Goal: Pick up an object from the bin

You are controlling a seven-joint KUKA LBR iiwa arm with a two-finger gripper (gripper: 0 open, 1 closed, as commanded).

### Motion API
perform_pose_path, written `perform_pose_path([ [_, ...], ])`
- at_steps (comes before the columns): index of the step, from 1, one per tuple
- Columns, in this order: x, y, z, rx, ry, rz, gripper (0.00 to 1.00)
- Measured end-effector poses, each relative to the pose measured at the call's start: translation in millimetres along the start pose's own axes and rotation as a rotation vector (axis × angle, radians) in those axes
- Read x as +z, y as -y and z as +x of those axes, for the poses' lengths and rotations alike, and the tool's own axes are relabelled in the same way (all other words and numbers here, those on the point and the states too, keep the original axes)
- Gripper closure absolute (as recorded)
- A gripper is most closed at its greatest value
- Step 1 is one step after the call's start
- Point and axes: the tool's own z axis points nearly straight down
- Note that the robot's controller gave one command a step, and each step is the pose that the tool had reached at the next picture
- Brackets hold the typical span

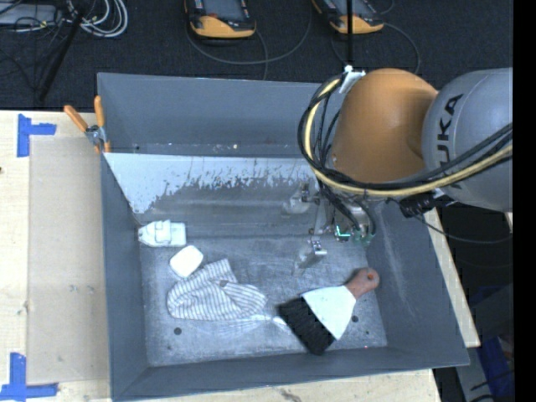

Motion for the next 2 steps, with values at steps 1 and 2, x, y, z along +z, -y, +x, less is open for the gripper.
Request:
perform_pose_path([
  [1,-3.9,0.2,-1.6,0.001,0.008,0.0,0.0],
  [2,63.4,-32.5,-6.2,0.035,0.012,-0.001,0.0],
])
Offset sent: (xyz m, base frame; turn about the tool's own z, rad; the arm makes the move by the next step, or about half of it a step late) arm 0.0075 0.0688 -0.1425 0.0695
